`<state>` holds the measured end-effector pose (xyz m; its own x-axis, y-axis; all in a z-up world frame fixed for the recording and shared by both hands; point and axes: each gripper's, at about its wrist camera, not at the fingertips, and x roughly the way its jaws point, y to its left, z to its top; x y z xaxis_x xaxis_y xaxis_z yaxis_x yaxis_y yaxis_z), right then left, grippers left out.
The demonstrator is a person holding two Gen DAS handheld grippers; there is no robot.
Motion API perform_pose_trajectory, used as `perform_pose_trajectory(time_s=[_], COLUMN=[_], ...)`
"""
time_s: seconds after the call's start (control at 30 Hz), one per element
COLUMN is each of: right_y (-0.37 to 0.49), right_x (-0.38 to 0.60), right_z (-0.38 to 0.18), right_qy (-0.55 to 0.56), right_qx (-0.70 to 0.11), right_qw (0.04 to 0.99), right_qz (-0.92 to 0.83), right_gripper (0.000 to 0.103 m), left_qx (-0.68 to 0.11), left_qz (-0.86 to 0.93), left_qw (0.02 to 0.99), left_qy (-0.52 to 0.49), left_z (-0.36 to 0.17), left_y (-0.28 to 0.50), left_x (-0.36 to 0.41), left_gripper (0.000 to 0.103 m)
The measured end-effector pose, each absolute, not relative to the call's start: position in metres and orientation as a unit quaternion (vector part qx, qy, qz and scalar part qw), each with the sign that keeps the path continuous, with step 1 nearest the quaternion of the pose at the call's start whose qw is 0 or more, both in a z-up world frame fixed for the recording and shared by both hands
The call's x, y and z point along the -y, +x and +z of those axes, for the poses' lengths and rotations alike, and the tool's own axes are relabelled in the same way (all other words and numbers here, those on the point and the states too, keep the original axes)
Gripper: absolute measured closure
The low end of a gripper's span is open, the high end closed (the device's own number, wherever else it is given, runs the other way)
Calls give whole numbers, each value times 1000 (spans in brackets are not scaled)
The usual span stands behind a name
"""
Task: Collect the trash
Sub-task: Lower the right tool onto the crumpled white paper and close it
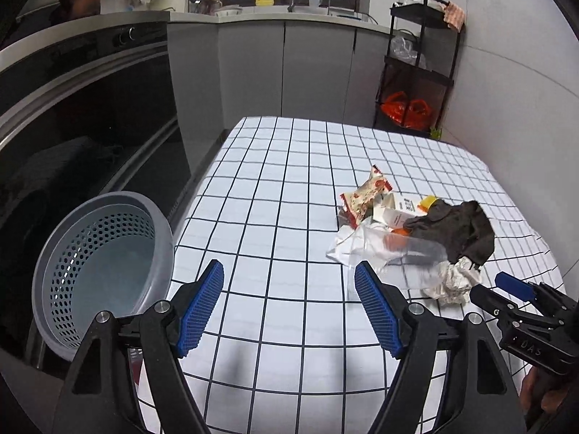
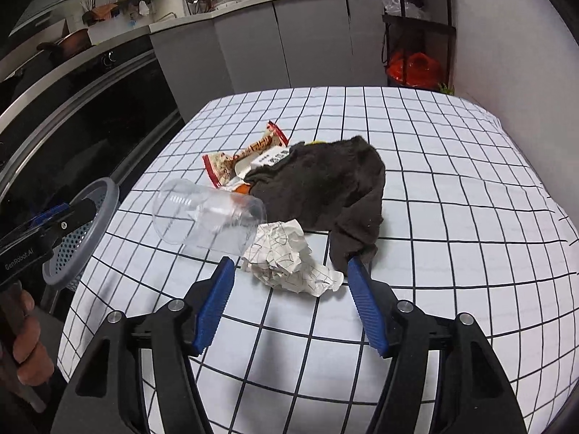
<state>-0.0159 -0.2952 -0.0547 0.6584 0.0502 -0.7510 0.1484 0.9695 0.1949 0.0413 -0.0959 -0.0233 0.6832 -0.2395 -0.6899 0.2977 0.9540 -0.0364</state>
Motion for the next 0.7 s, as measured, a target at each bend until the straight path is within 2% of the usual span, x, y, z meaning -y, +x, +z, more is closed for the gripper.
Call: perform_pose_trajectory(time_s=[0.4,0.43,0.5,0.6,0.7], right_y=[12,13,15,15,12], right_x=[283,283,282,276,274], right_z=[-79,-80,-82,-81,-77], right_qy=[96,97,99,93,90], right_qx=[-429,-430,-434,-436,-431], right_qw=[898,897,896,895,898], right_qz=[-28,-24,-13,1,6], right_gripper=[41,43,59,73,74], left_qx=[-379,-381,-382,-383,-385], left_qz=[-150,-150,-151,-152,-154], left_qw=[911,911,910,909,908], left_qy=[53,53,53,52,51], left_z=[-38,-39,-41,-42,-44], left_y=[50,50,51,51,52], left_x=[104,104,105,105,105], left_gripper=[30,30,30,29,28])
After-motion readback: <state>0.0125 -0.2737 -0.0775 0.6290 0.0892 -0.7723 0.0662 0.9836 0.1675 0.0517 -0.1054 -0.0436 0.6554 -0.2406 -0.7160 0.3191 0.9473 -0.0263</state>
